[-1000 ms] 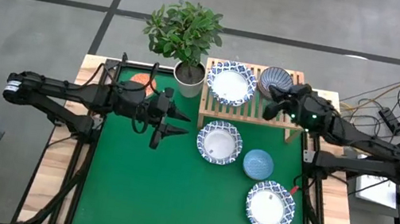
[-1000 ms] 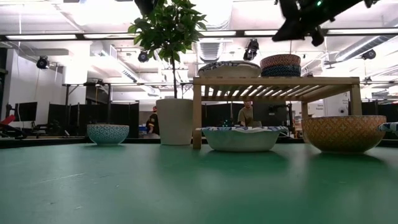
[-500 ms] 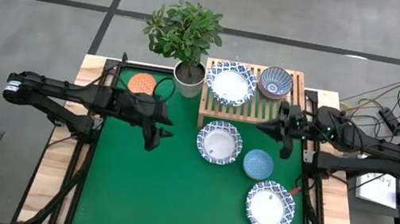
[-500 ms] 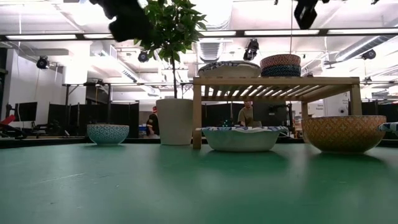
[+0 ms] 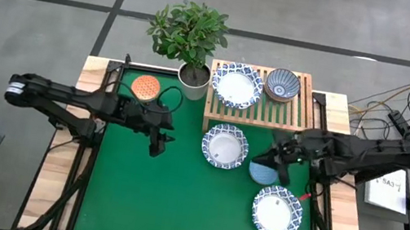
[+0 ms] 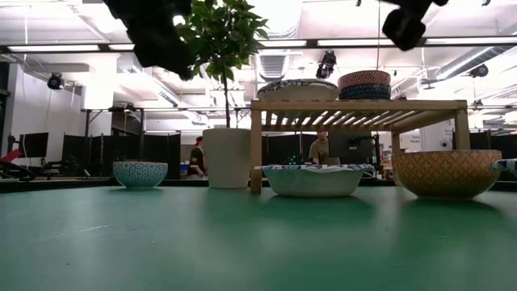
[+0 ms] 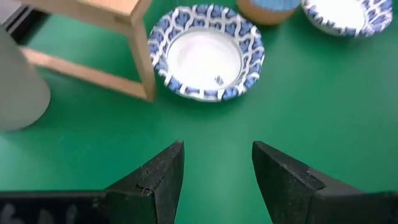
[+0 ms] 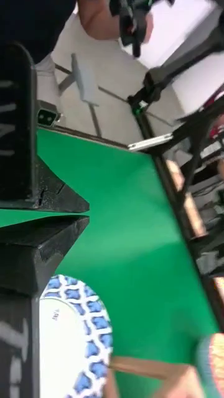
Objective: Place and stack bowls onto a shelf
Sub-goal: Stack the top white plate on top of the white plate on the shelf
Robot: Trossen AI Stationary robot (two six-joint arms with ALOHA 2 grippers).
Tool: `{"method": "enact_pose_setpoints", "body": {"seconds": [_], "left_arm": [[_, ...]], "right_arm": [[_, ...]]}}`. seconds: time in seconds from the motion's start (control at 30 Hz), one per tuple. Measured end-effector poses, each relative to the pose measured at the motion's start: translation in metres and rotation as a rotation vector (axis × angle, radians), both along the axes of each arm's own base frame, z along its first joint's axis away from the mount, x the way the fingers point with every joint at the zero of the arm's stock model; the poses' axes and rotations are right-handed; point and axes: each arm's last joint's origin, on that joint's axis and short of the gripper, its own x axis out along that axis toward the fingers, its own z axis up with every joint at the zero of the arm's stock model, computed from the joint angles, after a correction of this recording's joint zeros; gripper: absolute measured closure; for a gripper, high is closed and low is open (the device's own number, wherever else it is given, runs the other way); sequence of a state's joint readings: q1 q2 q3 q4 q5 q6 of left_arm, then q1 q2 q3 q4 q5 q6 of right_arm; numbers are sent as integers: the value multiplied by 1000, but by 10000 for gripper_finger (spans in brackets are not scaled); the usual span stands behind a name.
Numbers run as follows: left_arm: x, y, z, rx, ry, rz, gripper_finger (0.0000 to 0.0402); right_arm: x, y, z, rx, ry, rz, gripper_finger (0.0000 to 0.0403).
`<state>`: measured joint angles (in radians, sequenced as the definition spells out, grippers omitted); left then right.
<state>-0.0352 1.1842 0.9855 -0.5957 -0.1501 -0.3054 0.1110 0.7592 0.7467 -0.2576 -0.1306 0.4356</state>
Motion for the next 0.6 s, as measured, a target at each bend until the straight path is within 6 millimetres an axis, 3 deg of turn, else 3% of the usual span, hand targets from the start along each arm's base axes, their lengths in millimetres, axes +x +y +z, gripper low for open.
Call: {"method": "enact_pose_setpoints", "body": {"seconds": [0.2, 0.37, 0.6], "left_arm": [[10, -8, -7, 10, 8, -40, 229], [16, -22, -14, 42, 26, -124, 229], [15, -51, -10, 109, -28, -303, 229]], "right_arm": [[23, 4, -18, 55, 191, -31, 394], [49, 7, -19, 33, 344, -39, 394], [87, 16, -25, -173, 541, 51, 394]]}}
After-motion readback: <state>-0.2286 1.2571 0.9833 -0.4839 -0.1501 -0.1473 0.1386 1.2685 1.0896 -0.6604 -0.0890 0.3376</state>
